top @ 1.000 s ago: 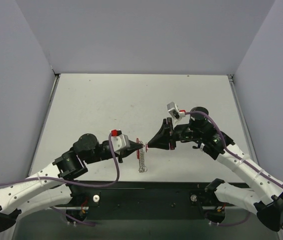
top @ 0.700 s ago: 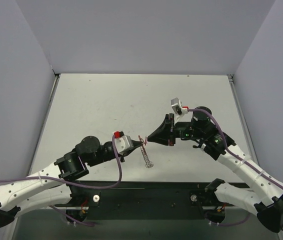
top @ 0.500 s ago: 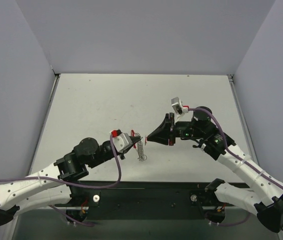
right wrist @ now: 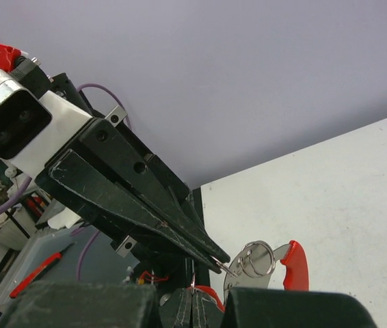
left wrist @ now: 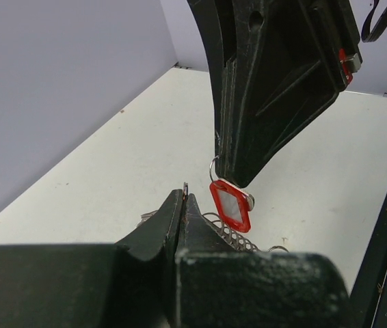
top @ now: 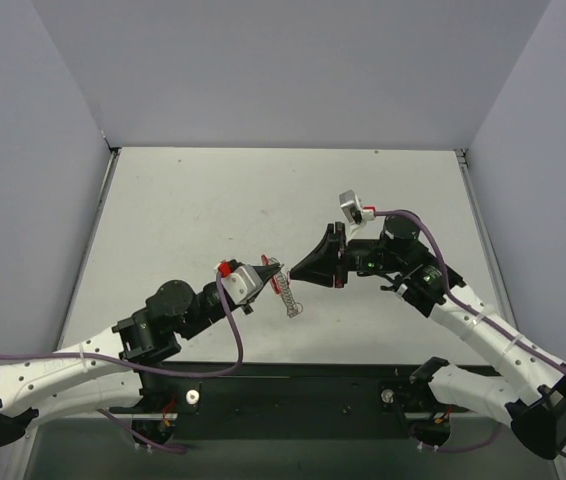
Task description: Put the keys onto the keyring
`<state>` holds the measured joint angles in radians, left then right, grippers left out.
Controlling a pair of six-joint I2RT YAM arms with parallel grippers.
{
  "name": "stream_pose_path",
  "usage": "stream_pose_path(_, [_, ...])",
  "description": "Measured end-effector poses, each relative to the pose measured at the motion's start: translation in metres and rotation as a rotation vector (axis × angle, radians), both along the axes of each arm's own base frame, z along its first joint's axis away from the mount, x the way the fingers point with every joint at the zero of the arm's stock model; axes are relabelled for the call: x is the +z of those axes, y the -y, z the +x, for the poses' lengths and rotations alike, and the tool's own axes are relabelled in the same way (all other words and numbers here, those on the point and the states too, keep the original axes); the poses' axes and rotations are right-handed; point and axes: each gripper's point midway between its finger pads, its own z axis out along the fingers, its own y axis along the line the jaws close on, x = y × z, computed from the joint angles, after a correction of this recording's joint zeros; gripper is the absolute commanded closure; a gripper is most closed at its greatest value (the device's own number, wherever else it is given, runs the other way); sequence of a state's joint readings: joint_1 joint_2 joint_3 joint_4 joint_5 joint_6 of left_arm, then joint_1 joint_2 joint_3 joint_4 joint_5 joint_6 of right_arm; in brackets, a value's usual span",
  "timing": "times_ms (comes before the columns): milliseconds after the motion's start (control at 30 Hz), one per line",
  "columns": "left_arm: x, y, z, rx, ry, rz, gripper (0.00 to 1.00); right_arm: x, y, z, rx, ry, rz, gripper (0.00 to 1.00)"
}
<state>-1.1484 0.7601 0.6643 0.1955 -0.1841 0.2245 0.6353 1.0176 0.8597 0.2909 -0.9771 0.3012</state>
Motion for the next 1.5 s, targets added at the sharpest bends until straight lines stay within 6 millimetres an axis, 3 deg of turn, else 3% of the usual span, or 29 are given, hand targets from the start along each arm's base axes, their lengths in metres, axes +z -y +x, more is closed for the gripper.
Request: stream_pose_path(1500, [-0.007,0.006,0.002,-0.001,-0.004,0.022,1.00,-0.015,-0.006,0.010,0.014,0.045,-0.032,1.00])
